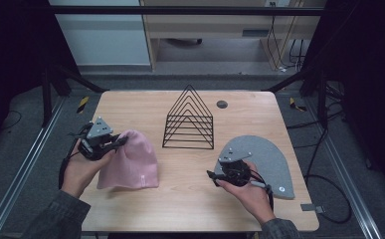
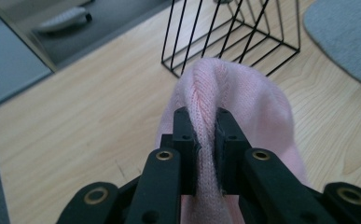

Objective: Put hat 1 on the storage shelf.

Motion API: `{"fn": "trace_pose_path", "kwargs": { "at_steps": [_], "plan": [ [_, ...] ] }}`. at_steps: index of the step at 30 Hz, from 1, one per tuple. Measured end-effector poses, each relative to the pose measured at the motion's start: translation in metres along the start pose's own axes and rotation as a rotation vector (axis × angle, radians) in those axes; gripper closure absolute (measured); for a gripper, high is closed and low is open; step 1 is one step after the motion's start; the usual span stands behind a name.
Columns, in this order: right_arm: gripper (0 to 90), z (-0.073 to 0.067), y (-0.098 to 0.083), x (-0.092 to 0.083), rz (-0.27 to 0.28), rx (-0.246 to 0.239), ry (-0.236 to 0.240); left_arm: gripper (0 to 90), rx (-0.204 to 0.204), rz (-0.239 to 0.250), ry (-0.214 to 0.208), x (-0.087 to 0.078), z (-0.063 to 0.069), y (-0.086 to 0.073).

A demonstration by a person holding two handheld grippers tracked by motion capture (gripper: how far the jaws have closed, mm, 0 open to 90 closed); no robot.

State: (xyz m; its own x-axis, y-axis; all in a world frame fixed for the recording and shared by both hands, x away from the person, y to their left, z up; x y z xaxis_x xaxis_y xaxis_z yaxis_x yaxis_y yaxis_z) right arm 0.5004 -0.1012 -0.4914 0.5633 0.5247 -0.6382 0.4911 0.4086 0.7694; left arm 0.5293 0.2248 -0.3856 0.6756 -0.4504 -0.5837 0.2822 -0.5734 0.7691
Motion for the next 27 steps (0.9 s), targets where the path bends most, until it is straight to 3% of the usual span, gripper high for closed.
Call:
{"fn": "trace_pose_path", "kwargs": {
  "at_steps": [3,8,15,25,27],
  "plan": [
    [41.5,-0.008,0.013,-0.004,0.019,-0.011,0.012,80.7,0.019,0.009,0.004,-0.009,0.005,0.013],
    [44.1,-0.021,0.030,-0.005,0.040,-0.049,0.028,80.6,0.036,0.037,0.017,-0.021,0.002,0.038],
    [47.4,-0.036,0.047,0.005,0.058,-0.072,0.058,80.6,0.044,0.078,0.022,-0.026,0.003,0.066],
    [48.7,-0.056,0.063,0.024,0.063,-0.079,0.118,80.3,0.084,0.143,-0.029,-0.038,0.025,0.108],
    [47.2,-0.061,0.065,0.024,0.069,-0.061,0.149,80.2,0.086,0.157,-0.039,-0.041,0.029,0.114]
  ]
}}
Point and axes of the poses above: each handheld gripper's, and its own axes: x roughly forward along the jaws, y roughly out of its top, z roughly to its right, the point moved 7 cm from there along x, roughly forward along the jaws, and after that the axes turned 4 degrees about x, right-handed, at the moved point
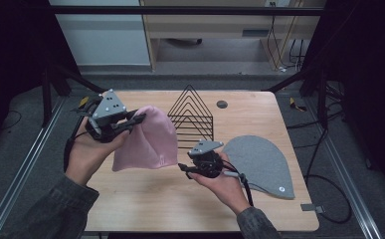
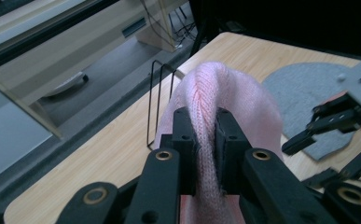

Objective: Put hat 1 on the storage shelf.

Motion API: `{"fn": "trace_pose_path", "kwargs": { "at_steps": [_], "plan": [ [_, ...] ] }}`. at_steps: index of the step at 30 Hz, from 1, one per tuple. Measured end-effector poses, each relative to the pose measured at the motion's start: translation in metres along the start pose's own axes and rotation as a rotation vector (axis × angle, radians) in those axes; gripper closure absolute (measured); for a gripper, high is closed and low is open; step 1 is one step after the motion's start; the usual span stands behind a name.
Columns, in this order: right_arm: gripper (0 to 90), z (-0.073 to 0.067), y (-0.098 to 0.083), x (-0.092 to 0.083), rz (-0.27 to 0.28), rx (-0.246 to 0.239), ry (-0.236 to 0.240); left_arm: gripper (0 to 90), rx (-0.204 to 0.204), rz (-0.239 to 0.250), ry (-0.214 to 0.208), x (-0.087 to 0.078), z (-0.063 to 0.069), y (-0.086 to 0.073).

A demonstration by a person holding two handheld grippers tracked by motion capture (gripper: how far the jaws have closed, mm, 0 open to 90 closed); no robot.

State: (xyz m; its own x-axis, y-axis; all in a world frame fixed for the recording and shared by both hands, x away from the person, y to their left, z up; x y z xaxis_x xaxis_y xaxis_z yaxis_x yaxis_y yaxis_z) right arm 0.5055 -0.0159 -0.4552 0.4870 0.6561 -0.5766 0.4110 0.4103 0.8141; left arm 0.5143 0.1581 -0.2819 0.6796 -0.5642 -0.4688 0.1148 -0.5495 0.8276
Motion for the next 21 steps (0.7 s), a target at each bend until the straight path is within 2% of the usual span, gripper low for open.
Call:
{"fn": "trace_pose_path", "kwargs": {
  "at_steps": [2,3,4,5,6,7,8,13,15,17,21],
  "plan": [
    [47.2,-0.003,0.003,0.001,0.011,-0.008,0.015,80.2,0.006,0.008,-0.003,0.000,0.002,0.004],
    [50.2,-0.006,0.009,0.001,0.034,-0.007,0.042,80.2,0.009,0.010,-0.005,0.000,0.003,0.006],
    [50.2,-0.006,0.009,0.001,0.034,-0.007,0.042,80.2,0.006,0.013,-0.009,0.000,0.004,0.007],
    [62.8,-0.009,0.011,0.000,0.040,-0.021,0.066,80.2,0.001,0.018,-0.013,0.000,0.005,0.008],
    [62.8,-0.009,0.011,0.000,0.040,-0.021,0.066,80.2,0.000,0.021,-0.015,0.001,0.005,0.009],
    [67.6,-0.010,0.012,0.001,0.039,-0.028,0.072,80.1,0.000,0.018,-0.018,0.002,0.005,0.008],
    [80.0,-0.013,0.016,0.000,0.047,-0.035,0.097,79.9,-0.001,0.016,-0.018,0.003,0.005,0.008],
    [83.2,-0.015,0.021,-0.007,0.043,-0.045,0.100,79.3,-0.010,-0.009,-0.011,0.010,-0.004,0.000],
    [83.4,-0.017,0.024,-0.012,0.031,-0.072,0.097,79.3,-0.021,-0.013,-0.009,0.013,-0.008,-0.003],
    [83.7,-0.018,0.028,-0.018,0.024,-0.092,0.098,79.3,-0.031,-0.012,-0.009,0.014,-0.010,-0.004],
    [83.7,-0.017,0.031,-0.022,0.016,-0.102,0.093,79.3,-0.036,-0.017,-0.003,0.018,-0.011,-0.005]
  ]
}}
Point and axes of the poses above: each handheld gripper's, and its own axes: x roughly forward along the jaws, y roughly out of its top, z roughly to its right, the point moved 7 cm from there along x, roughly forward along the jaws, and after that the axes turned 4 degrees about x, right-handed, at the moved point
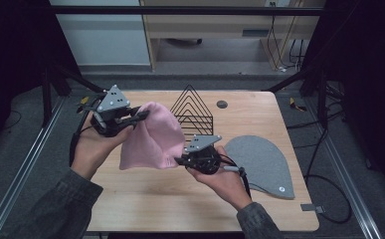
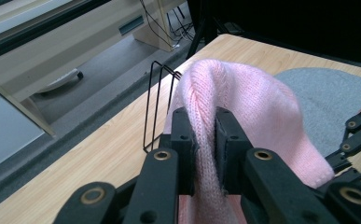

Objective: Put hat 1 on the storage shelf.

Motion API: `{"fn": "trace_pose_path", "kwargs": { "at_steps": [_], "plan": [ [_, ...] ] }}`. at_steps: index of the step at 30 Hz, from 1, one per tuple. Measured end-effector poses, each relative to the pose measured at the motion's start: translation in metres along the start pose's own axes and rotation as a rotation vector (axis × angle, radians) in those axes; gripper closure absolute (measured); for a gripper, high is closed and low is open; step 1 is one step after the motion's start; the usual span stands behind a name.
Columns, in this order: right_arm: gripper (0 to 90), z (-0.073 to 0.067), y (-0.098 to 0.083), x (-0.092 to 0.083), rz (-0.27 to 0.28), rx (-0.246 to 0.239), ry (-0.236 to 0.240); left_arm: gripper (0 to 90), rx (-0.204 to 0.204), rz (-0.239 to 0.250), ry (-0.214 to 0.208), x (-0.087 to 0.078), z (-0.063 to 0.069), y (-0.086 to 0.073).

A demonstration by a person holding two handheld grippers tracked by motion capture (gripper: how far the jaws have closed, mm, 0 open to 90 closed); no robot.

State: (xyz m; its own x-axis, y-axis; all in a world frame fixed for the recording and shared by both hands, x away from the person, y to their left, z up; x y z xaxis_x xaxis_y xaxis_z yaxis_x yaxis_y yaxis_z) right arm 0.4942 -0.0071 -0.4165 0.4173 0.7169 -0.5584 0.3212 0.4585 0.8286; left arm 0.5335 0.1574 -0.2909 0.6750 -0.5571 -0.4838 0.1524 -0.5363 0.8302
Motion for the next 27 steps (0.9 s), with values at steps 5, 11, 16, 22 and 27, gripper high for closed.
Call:
{"fn": "trace_pose_path", "kwargs": {
  "at_steps": [5,11,16,22,27],
  "plan": [
    [83.9,0.003,0.006,-0.008,-0.006,-0.017,-0.008,79.3,-0.004,-0.005,0.009,0.004,-0.003,0.002],
    [83.9,0.010,0.015,-0.020,-0.005,-0.020,-0.020,79.2,-0.025,0.004,0.013,0.006,-0.010,0.009],
    [83.9,0.017,0.021,-0.029,0.000,-0.014,-0.027,79.3,-0.030,0.008,0.014,0.007,-0.013,0.016],
    [84.0,0.028,0.038,-0.040,0.017,0.024,-0.021,79.3,-0.037,-0.001,0.010,0.015,-0.027,0.033],
    [84.0,0.043,0.060,-0.047,0.029,0.041,-0.021,79.4,-0.066,0.012,0.003,0.025,-0.041,0.044]
  ]
}}
Point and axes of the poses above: each handheld gripper's, and its own axes: x roughly forward along the jaws, y roughly out of its top, z roughly to its right, the point moved 7 cm from there along x, roughly forward along the jaws, and after that the axes turned 4 degrees about x, right-handed, at the moved point
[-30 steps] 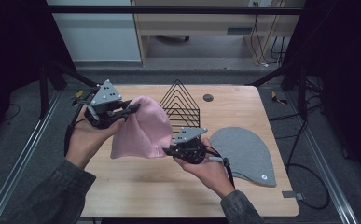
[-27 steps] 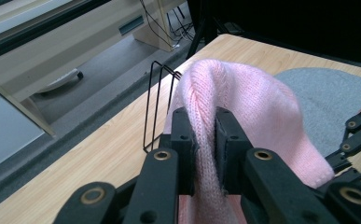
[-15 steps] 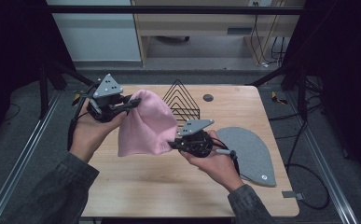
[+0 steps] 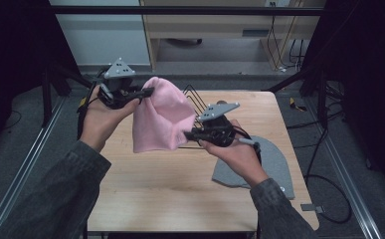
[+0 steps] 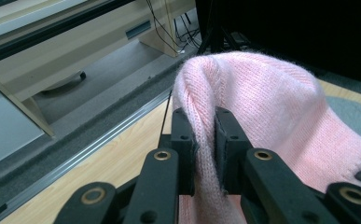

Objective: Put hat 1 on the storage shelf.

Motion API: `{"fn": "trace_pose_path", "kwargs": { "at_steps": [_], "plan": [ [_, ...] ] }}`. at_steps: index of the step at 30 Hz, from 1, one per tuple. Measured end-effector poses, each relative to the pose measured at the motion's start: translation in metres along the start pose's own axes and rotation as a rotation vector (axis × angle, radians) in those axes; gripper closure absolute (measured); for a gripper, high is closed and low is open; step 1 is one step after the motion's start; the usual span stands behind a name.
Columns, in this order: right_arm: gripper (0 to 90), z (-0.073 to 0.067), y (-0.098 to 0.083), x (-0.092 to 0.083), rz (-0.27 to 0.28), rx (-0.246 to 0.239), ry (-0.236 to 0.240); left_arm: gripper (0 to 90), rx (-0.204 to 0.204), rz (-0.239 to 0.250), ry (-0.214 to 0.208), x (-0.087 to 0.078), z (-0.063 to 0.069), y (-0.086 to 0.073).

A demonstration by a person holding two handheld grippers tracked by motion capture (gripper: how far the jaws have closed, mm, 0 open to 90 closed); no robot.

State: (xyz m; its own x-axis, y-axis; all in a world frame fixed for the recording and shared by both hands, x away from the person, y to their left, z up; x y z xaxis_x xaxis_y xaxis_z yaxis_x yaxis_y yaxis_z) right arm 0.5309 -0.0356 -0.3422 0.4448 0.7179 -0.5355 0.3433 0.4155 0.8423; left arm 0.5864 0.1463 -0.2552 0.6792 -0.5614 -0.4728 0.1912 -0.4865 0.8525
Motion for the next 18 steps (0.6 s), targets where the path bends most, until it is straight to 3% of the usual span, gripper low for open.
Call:
{"fn": "trace_pose_path", "kwargs": {
  "at_steps": [9,18],
  "plan": [
    [83.9,0.028,0.027,-0.002,0.013,0.022,-0.027,79.3,-0.010,0.013,0.008,0.007,-0.022,0.026],
    [83.9,0.042,0.033,0.005,0.008,0.028,-0.039,79.3,-0.005,0.031,0.018,0.014,-0.032,0.034]
  ]
}}
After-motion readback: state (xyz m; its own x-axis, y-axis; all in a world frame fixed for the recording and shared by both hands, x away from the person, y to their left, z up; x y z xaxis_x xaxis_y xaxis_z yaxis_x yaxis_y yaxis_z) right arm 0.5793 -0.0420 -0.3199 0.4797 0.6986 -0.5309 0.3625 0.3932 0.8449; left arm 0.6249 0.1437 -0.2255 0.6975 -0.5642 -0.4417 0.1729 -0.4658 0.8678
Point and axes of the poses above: each handheld gripper's, and its own axes: x roughly forward along the jaws, y roughly out of its top, z roughly to its right, the point moved 7 cm from there along x, roughly forward along the jaws, and after that the axes turned 4 degrees about x, right-handed, at the moved point
